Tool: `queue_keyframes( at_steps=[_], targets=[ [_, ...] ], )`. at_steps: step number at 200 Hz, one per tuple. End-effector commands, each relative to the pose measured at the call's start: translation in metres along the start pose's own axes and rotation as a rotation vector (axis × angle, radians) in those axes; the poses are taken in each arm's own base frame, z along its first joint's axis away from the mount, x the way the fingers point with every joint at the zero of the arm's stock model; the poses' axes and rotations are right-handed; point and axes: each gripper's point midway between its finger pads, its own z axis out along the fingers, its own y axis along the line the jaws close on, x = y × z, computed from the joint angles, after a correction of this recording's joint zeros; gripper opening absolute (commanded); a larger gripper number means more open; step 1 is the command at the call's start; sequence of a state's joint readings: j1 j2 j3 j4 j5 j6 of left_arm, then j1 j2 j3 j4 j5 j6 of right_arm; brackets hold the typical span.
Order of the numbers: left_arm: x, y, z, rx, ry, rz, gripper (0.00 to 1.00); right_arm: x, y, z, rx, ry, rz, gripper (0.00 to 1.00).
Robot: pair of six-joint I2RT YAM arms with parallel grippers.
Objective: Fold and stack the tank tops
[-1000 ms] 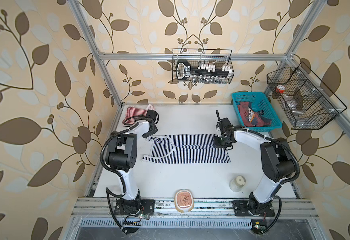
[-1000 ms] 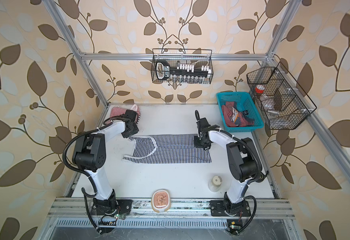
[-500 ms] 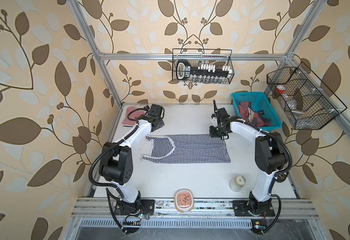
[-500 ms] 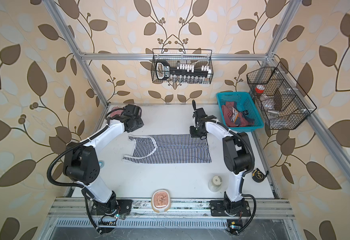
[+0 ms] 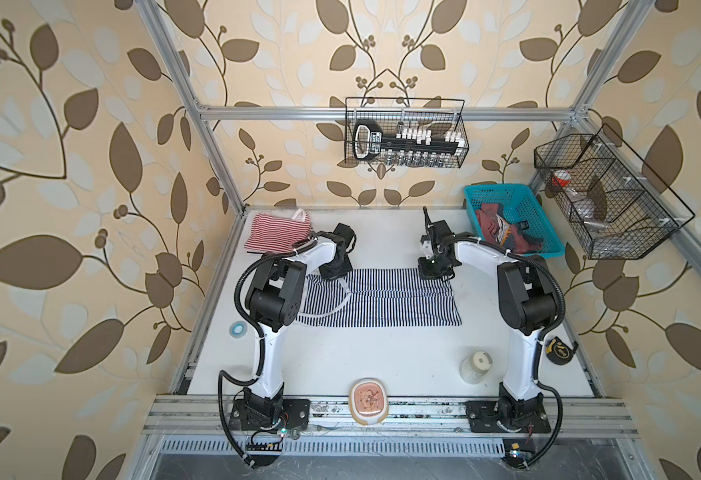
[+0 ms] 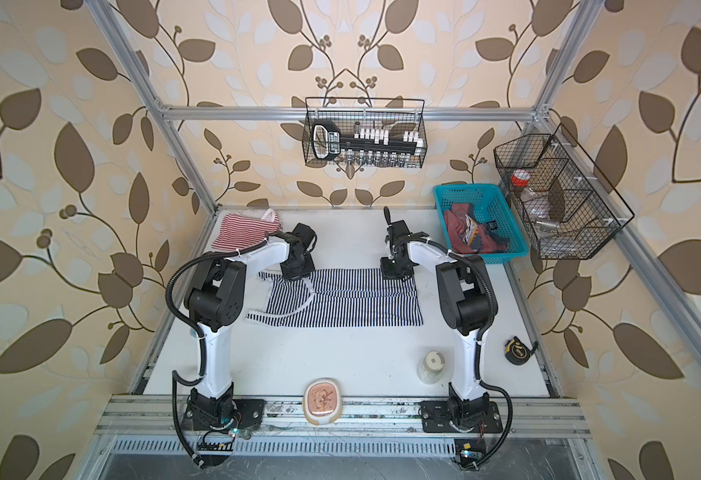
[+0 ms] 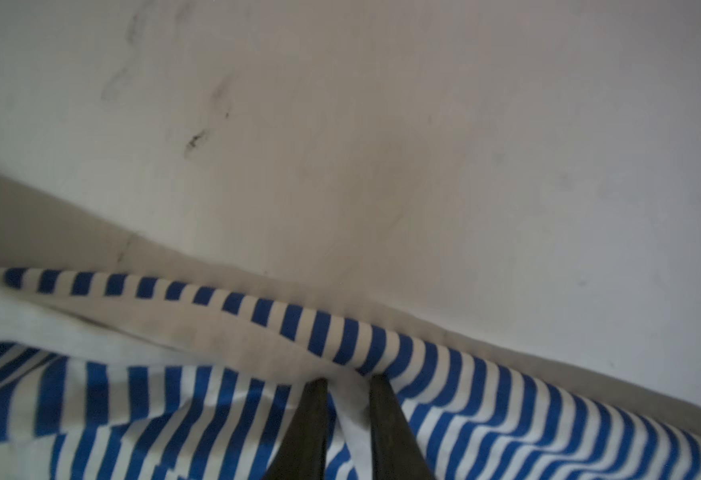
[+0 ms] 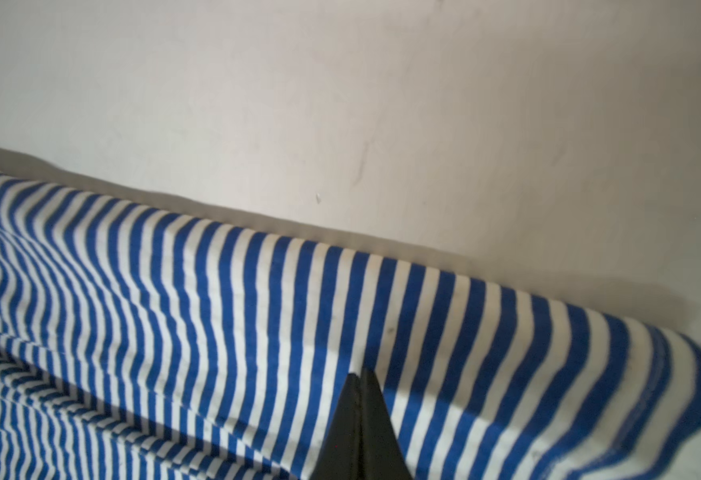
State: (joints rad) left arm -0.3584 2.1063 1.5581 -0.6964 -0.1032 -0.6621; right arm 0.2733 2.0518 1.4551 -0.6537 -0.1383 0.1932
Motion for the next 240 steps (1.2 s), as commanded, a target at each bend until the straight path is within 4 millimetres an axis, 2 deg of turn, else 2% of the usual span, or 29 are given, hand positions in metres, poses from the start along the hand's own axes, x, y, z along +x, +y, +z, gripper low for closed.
queue_keyframes(
  at_steps=[1, 26, 75, 78, 87, 115, 118, 129, 155, 196, 240],
  targets=[
    [-0.001, 0.003, 0.007, -0.044, 0.035, 0.019, 0.21, 0.025, -0.011, 0.014, 0.006, 0.073, 0.008, 0.00],
    [-0.001, 0.003, 0.023, -0.078, 0.071, 0.046, 0.21, 0.037, -0.015, 0.010, 0.006, 0.076, 0.031, 0.00],
    [-0.020, -0.010, 0.033, -0.098, 0.062, 0.102, 0.20, 0.058, -0.017, 0.004, -0.013, 0.095, 0.087, 0.05],
    [-0.022, -0.012, 0.033, -0.096, 0.060, 0.105, 0.20, 0.068, -0.019, 0.008, -0.009, 0.119, 0.093, 0.05],
    [-0.026, -0.016, 0.034, -0.090, 0.058, 0.119, 0.20, 0.074, -0.019, 0.007, -0.006, 0.128, 0.101, 0.06],
    [-0.035, -0.035, 0.045, -0.043, 0.066, 0.158, 0.18, 0.091, -0.011, 0.003, -0.027, 0.137, 0.121, 0.08],
    [-0.042, -0.042, 0.041, -0.024, 0.050, 0.158, 0.18, 0.093, -0.010, 0.003, -0.027, 0.139, 0.123, 0.08],
    [-0.046, -0.050, 0.046, -0.004, 0.051, 0.170, 0.17, 0.101, -0.007, 0.003, -0.034, 0.148, 0.133, 0.08],
    [-0.050, -0.072, 0.057, 0.070, 0.065, 0.193, 0.16, 0.121, 0.005, 0.007, -0.071, 0.172, 0.153, 0.09],
    [-0.054, -0.109, 0.061, 0.245, 0.070, 0.211, 0.14, 0.150, 0.022, 0.014, -0.083, 0.214, 0.164, 0.10],
    [-0.060, -0.147, 0.063, 0.394, 0.055, 0.228, 0.13, 0.182, 0.055, 0.015, -0.136, 0.224, 0.179, 0.10]
  ],
)
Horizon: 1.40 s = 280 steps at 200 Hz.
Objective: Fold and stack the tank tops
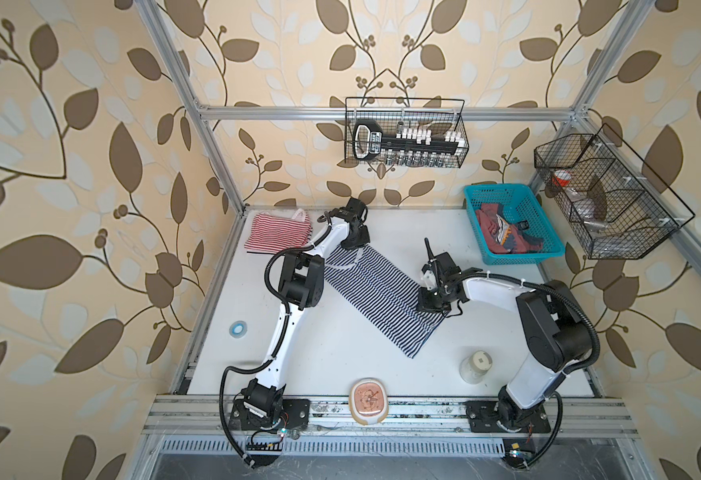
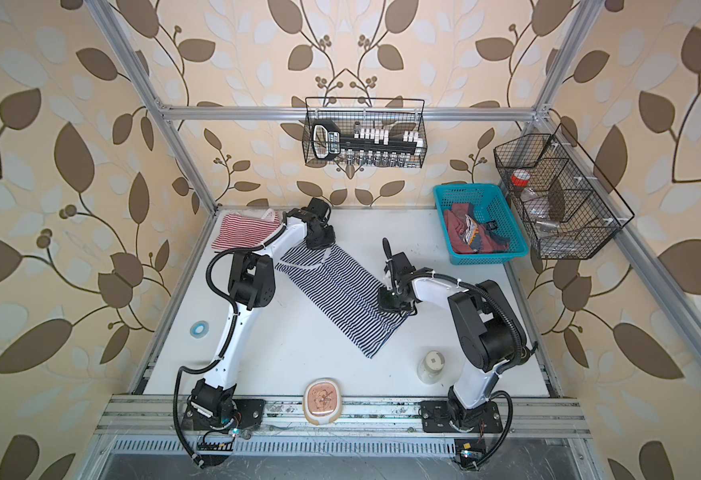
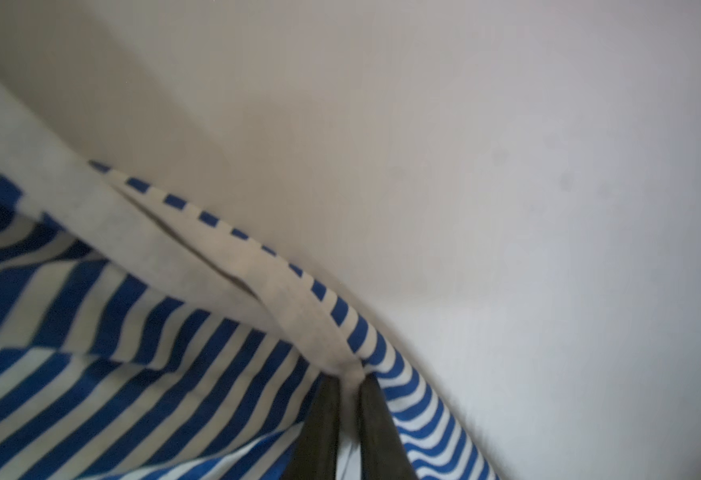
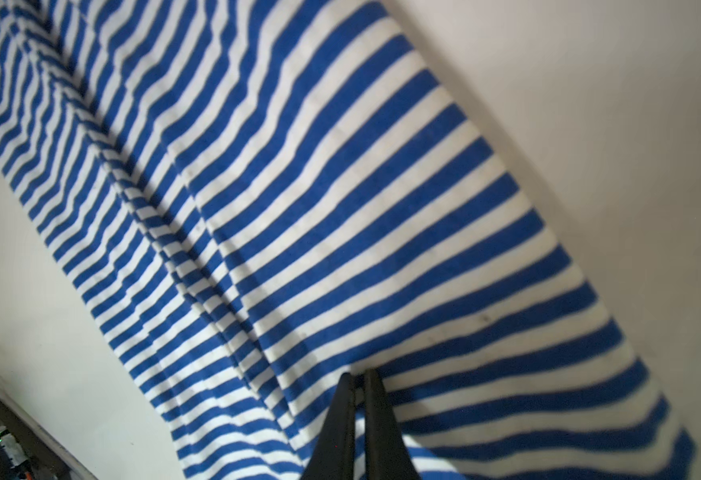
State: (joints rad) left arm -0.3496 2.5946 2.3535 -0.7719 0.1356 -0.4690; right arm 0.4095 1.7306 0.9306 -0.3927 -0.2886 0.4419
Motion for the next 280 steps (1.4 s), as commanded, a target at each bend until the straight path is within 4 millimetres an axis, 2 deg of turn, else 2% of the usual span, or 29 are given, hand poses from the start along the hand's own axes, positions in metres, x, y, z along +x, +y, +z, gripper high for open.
queue_keyframes(
  at_steps=[1, 41, 70, 100, 115, 132, 142, 149, 172, 206, 235, 262, 276, 280],
  targets=[
    [0.025, -0.009, 0.039, 0.081, 0.095, 0.025, 0.13, 0.071, -0.012, 0.022, 0.060, 0.186, 0.090, 0.10],
    [0.024, -0.055, 0.045, 0.251, 0.084, 0.061, 0.13, 0.098, 0.015, 0.030, 0.043, 0.203, 0.066, 0.11],
    [0.042, -0.091, 0.043, 0.337, 0.104, 0.151, 0.12, 0.117, 0.029, 0.038, 0.042, 0.236, 0.038, 0.11],
    [0.073, -0.125, 0.040, 0.374, 0.130, 0.280, 0.13, 0.133, 0.037, 0.044, 0.042, 0.252, 0.033, 0.11],
    [0.084, -0.135, 0.040, 0.378, 0.135, 0.317, 0.15, 0.137, 0.038, 0.045, 0.043, 0.250, 0.034, 0.11],
    [0.082, -0.138, 0.037, 0.375, 0.124, 0.312, 0.19, 0.136, 0.039, 0.045, 0.045, 0.244, 0.030, 0.12],
    [0.076, -0.140, 0.030, 0.366, 0.101, 0.309, 0.23, 0.135, 0.039, 0.043, 0.052, 0.236, 0.028, 0.12],
    [0.068, -0.141, 0.023, 0.358, 0.076, 0.309, 0.30, 0.134, 0.038, 0.042, 0.054, 0.231, 0.026, 0.12],
    [0.037, -0.145, -0.011, 0.341, -0.041, 0.305, 0.42, 0.130, 0.039, 0.038, 0.056, 0.209, 0.015, 0.12],
    [-0.019, -0.141, -0.071, 0.332, -0.213, 0.236, 0.48, 0.120, 0.043, 0.029, 0.061, 0.167, -0.007, 0.13],
    [-0.059, -0.127, -0.122, 0.327, -0.330, 0.172, 0.54, 0.111, 0.048, 0.016, 0.054, 0.125, -0.033, 0.15],
    [-0.076, -0.113, -0.159, 0.327, -0.392, 0.157, 0.57, 0.102, 0.056, 0.003, 0.034, 0.086, -0.049, 0.16],
    [-0.076, -0.100, -0.167, 0.287, -0.402, 0.162, 0.54, 0.098, 0.061, -0.003, 0.023, 0.070, -0.058, 0.16],
    [-0.074, -0.095, -0.164, 0.264, -0.394, 0.165, 0.52, 0.097, 0.062, -0.004, 0.021, 0.066, -0.059, 0.16]
  ],
)
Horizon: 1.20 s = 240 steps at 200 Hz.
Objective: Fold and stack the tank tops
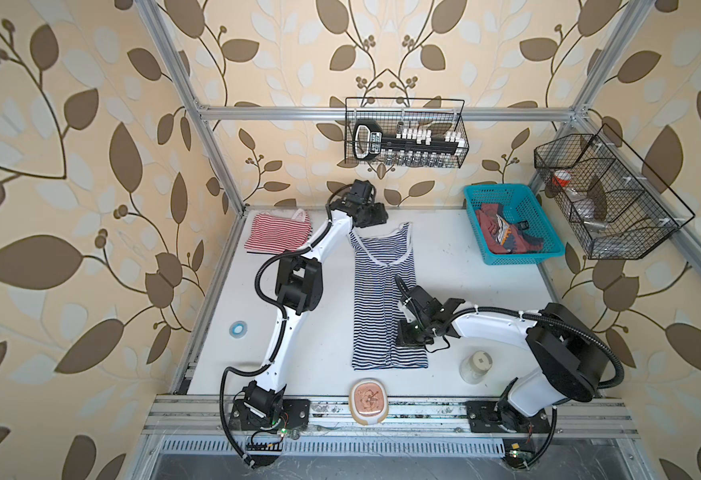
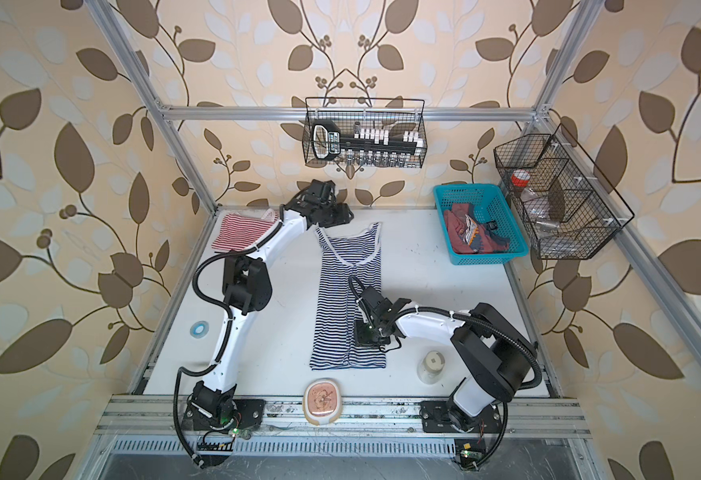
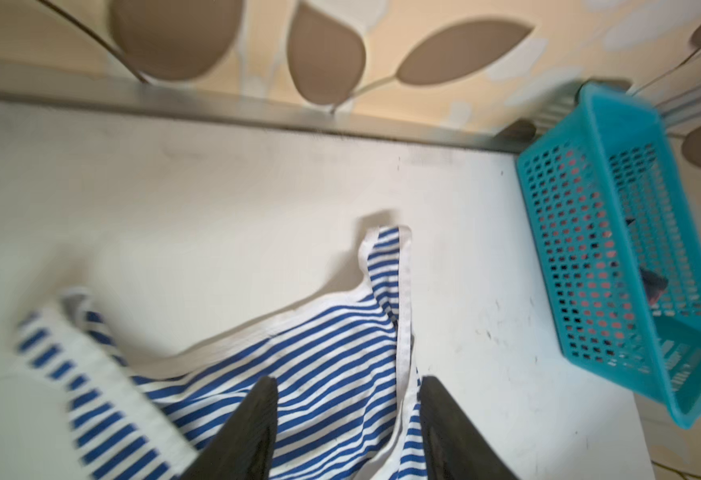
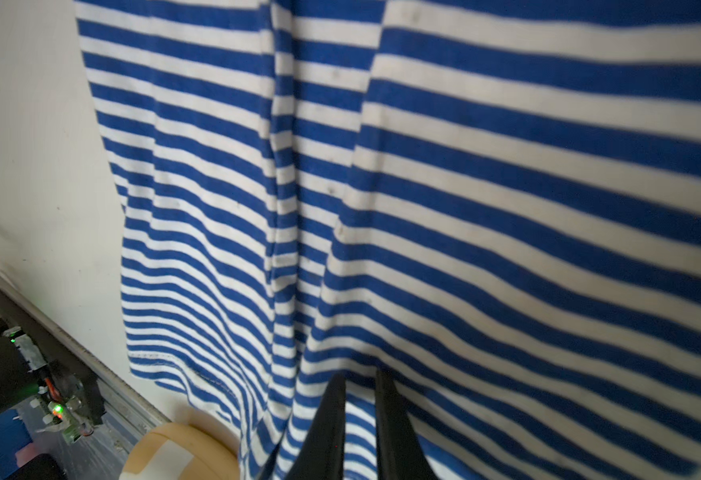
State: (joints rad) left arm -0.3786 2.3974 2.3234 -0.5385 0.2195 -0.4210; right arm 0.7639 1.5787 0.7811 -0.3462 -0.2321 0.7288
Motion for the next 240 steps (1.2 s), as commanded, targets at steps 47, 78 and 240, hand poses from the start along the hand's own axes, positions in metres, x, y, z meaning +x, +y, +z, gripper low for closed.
queue_keyframes(
  at_steps=[47, 78, 240],
  targets=[
    [0.016, 0.036, -0.043, -0.204, 0.038, 0.075, 0.15, -0.002, -0.001, -0.018, 0.039, -0.020, -0.031, 0.17],
    [0.048, 0.061, -0.016, -0.254, 0.143, 0.051, 0.07, -0.001, -0.001, -0.021, 0.041, -0.017, -0.039, 0.17],
    [0.090, 0.144, 0.073, -0.346, 0.221, -0.170, 0.05, 0.016, -0.037, -0.015, 0.114, 0.013, 0.027, 0.21]
  ],
)
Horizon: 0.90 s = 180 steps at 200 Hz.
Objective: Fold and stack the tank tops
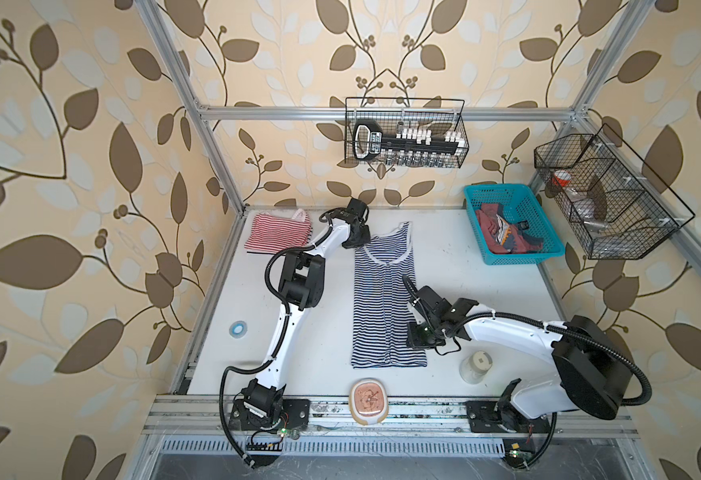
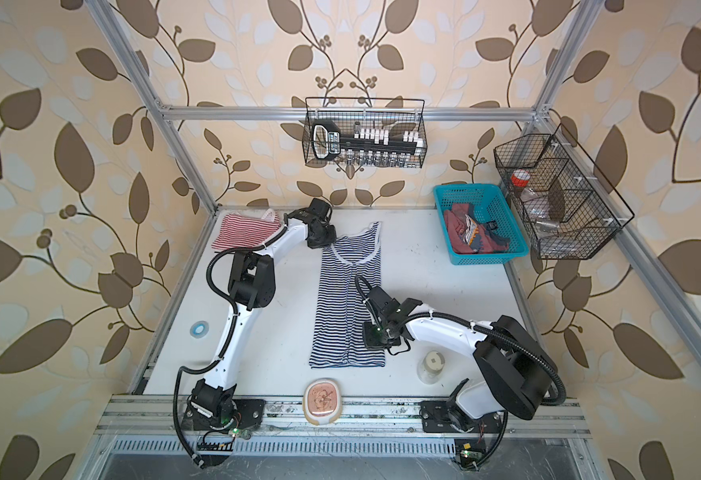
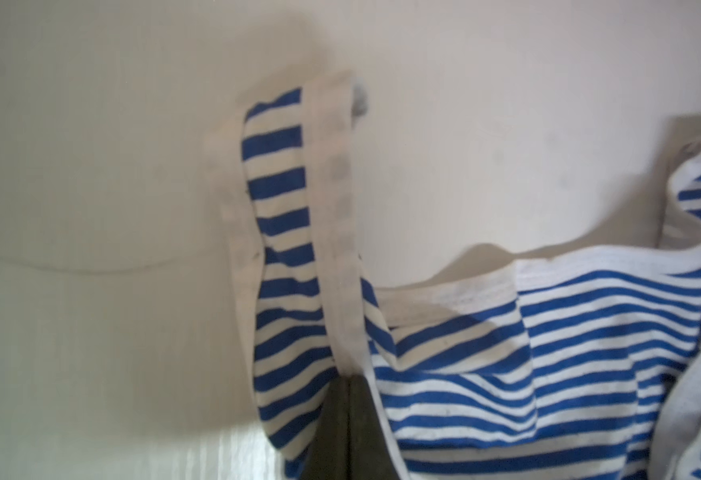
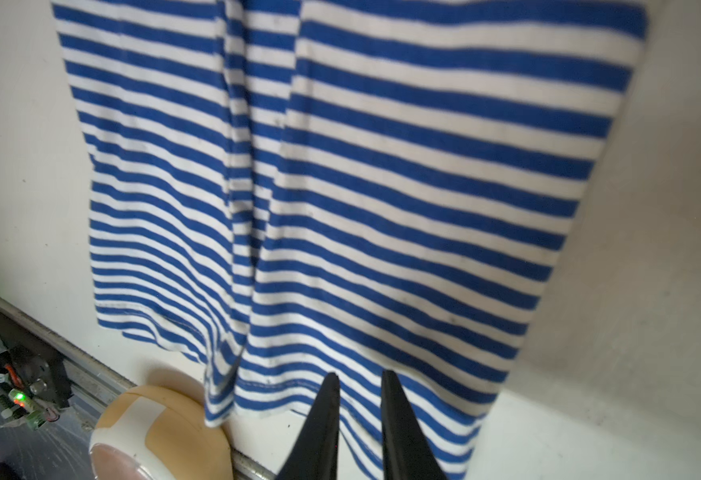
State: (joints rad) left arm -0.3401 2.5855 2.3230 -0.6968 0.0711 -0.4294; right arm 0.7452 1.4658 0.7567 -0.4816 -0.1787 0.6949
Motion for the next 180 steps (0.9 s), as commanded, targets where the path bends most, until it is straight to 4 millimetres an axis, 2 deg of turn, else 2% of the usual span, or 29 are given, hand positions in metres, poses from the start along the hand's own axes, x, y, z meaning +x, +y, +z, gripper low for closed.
queue_keyframes(
  at_steps=[1, 24, 52, 71, 94, 129, 160, 180],
  targets=[
    [0.001, 0.022, 0.024, -0.022, 0.019, -0.085, 0.05, 0.006, -0.015, 0.011, 0.041, 0.020, 0.032, 0.21],
    [-0.006, 0.023, 0.032, 0.014, 0.009, -0.129, 0.05, 0.005, -0.019, 0.019, 0.055, 0.029, 0.048, 0.22],
    [-0.016, 0.024, 0.032, 0.040, -0.012, -0.158, 0.07, -0.001, -0.021, 0.026, 0.065, 0.029, 0.057, 0.23],
    [-0.022, 0.023, 0.022, 0.040, -0.026, -0.167, 0.13, -0.006, -0.021, 0.027, 0.069, 0.020, 0.058, 0.23],
    [-0.031, 0.012, 0.001, 0.084, -0.058, -0.176, 0.23, -0.015, -0.017, 0.023, 0.066, -0.002, 0.048, 0.23],
    [-0.055, -0.009, -0.052, 0.161, -0.148, -0.168, 0.34, -0.025, -0.010, 0.002, 0.054, -0.066, 0.026, 0.26],
    [-0.077, -0.028, -0.116, 0.221, -0.237, -0.141, 0.43, -0.035, -0.003, -0.027, 0.027, -0.144, 0.012, 0.30],
    [-0.083, -0.035, -0.157, 0.242, -0.285, -0.118, 0.46, -0.037, 0.001, -0.044, 0.004, -0.182, 0.004, 0.35]
  ],
)
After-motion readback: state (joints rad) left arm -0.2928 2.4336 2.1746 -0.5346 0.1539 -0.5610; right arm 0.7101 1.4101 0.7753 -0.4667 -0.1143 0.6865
